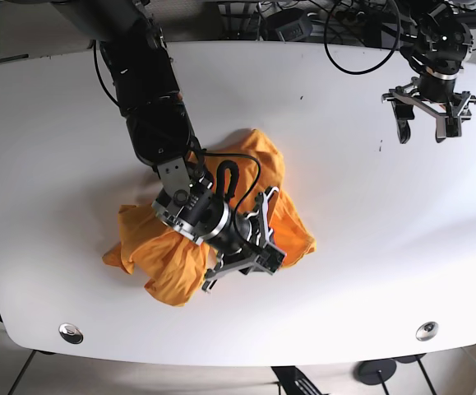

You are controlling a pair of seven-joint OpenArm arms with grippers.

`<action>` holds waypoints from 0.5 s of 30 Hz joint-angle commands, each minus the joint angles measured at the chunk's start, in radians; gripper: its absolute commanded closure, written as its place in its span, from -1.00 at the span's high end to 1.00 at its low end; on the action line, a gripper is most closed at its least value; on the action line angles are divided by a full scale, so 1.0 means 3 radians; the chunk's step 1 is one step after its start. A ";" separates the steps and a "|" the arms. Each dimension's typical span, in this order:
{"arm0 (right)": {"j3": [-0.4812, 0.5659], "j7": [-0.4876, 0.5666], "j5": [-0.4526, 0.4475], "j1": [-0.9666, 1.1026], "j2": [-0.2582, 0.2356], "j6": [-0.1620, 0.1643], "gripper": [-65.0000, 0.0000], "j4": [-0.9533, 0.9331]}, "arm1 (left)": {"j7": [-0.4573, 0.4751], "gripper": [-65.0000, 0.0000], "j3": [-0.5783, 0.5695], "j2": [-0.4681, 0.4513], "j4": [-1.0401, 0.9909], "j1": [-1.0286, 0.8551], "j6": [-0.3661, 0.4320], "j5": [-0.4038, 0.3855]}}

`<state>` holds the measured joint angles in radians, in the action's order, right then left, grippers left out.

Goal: Fold the T-shirt properly

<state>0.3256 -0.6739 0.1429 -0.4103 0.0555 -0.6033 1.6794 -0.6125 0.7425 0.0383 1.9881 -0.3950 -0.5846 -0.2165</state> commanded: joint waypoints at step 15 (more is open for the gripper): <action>-0.0270 -0.0518 -0.0049 -0.2241 -0.0157 0.0014 -0.94 0.0092 | 0.0070 0.31 -0.0371 -0.0023 0.0076 -0.0010 -0.0378 -0.0074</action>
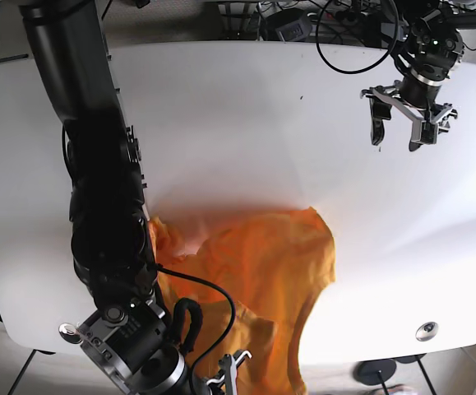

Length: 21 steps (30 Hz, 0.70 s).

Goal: Fold the T-shirt properly

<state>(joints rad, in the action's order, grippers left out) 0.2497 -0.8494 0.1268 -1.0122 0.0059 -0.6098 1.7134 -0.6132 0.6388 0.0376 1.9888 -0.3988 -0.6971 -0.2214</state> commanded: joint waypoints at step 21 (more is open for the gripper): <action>-0.0272 0.0241 0.0004 -0.0978 0.0024 0.0041 -0.94 -0.1070 | 0.0083 0.31 -0.1099 -0.0015 0.0058 0.0432 -0.0003 -0.0047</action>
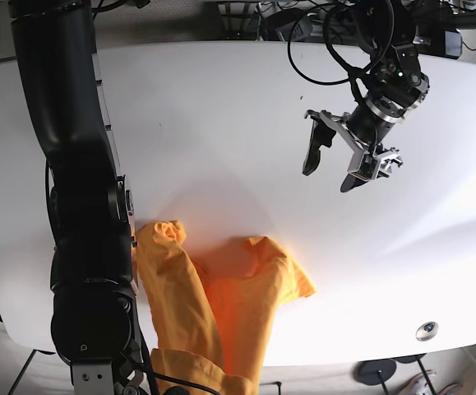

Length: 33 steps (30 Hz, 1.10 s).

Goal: Fold the T-shirt properly

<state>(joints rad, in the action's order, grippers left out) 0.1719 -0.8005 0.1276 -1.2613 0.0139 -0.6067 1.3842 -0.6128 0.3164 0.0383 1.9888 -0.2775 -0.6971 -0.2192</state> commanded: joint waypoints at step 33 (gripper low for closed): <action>-0.0018 0.0196 -0.0019 -0.0147 -0.0136 0.0025 -0.94 0.0043 | 0.2173 0.34 -0.3072 0.0263 -0.3778 0.2309 0.1861 -0.0039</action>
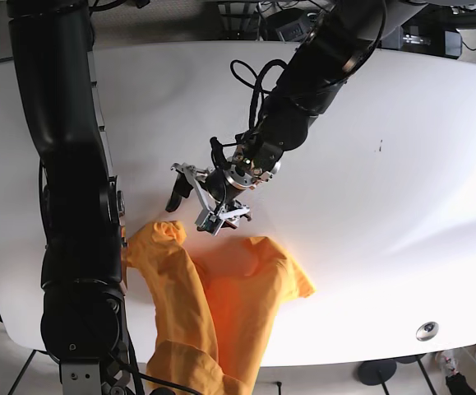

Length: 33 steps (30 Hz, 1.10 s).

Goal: Fold the T-shirt properly

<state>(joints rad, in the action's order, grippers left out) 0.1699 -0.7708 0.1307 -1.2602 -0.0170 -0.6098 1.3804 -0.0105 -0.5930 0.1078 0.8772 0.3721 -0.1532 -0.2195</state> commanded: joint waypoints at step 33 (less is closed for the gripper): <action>0.0004 0.0255 -0.0008 -0.0151 0.0422 0.0035 -0.94 0.0040 | 0.0508 0.32 -0.0368 -0.0132 0.0541 0.0092 -0.0029 -0.0483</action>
<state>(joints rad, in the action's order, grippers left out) 0.1749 -0.7258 0.1276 -1.2602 0.1085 -0.6102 1.3808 0.1200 -0.7086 0.0597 1.0222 0.3717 -0.1642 -0.3576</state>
